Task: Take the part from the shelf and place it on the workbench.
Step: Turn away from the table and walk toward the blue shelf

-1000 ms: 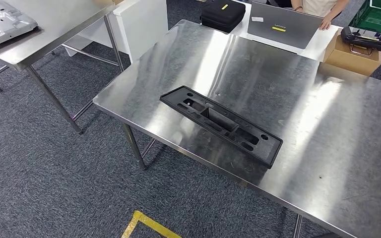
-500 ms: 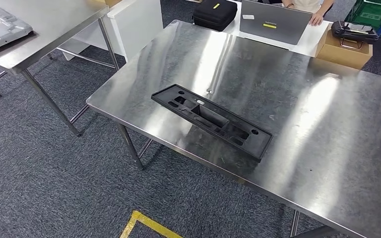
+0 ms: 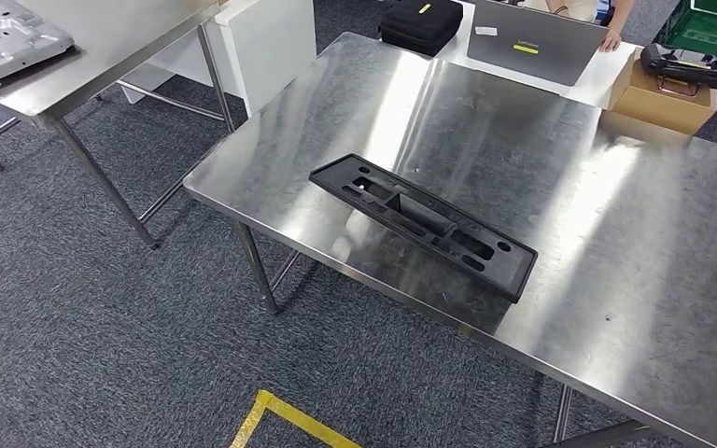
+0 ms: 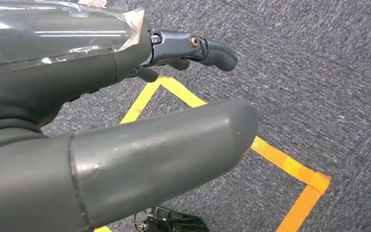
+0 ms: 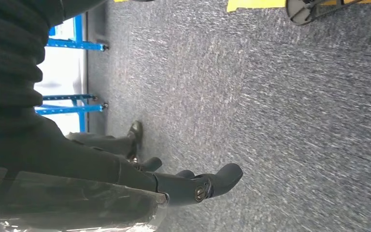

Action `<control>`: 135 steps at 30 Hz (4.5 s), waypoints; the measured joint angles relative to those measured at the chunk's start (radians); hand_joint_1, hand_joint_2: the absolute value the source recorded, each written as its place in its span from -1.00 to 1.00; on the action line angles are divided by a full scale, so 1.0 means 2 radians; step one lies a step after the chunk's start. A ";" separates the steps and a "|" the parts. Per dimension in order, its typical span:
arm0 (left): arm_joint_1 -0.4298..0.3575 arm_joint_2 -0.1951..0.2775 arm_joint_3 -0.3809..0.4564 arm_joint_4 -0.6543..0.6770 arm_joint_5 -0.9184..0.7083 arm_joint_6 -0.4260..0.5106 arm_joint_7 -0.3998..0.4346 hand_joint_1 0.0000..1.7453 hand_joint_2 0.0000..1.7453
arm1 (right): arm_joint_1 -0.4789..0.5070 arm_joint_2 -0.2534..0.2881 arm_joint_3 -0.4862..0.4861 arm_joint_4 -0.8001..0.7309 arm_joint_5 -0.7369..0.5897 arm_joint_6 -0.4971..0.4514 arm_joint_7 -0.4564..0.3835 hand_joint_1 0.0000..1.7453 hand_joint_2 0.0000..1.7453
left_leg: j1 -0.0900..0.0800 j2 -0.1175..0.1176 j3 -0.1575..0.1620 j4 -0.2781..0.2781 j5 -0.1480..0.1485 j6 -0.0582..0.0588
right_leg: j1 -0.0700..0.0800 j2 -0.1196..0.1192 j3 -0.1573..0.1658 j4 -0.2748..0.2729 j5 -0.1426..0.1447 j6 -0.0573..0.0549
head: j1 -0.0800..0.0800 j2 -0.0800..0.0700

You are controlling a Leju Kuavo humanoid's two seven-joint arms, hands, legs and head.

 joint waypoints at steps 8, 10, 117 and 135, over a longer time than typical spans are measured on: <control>0.000 0.001 0.000 0.000 0.000 -0.001 -0.003 -1.00 -1.00 | -0.001 0.001 0.000 0.000 -0.001 0.000 -0.002 -1.00 1.00 | -0.001 -0.001 -0.012 0.028 -0.018 -0.018 | -0.003 -0.001 0.043 -0.092 0.040 -0.021 | -0.002 0.000; 0.000 0.001 0.000 0.000 0.000 -0.001 -0.003 -1.00 -1.00 | -0.001 0.000 0.000 0.000 -0.001 0.000 -0.002 -1.00 1.00 | 0.002 -0.001 -0.038 0.089 -0.055 -0.024 | -0.004 -0.001 0.041 -0.092 0.042 -0.026 | -0.005 0.000; -0.007 0.001 0.006 0.000 -0.019 0.001 -0.014 -1.00 -1.00 | -0.001 -0.003 0.000 0.001 -0.018 -0.021 -0.021 -1.00 -1.00 | 0.003 0.005 -0.038 0.058 -0.023 -0.025 | -0.001 -0.005 0.048 -0.090 0.034 -0.026 | -0.004 0.000; -0.006 0.001 0.006 0.000 -0.020 0.001 -0.014 -1.00 -1.00 | -0.001 -0.003 0.000 0.001 -0.018 -0.019 -0.020 -1.00 -1.00 | 0.002 0.009 0.000 -0.001 0.001 -0.002 | 0.006 0.007 -0.032 0.051 -0.026 -0.015 | -0.003 0.000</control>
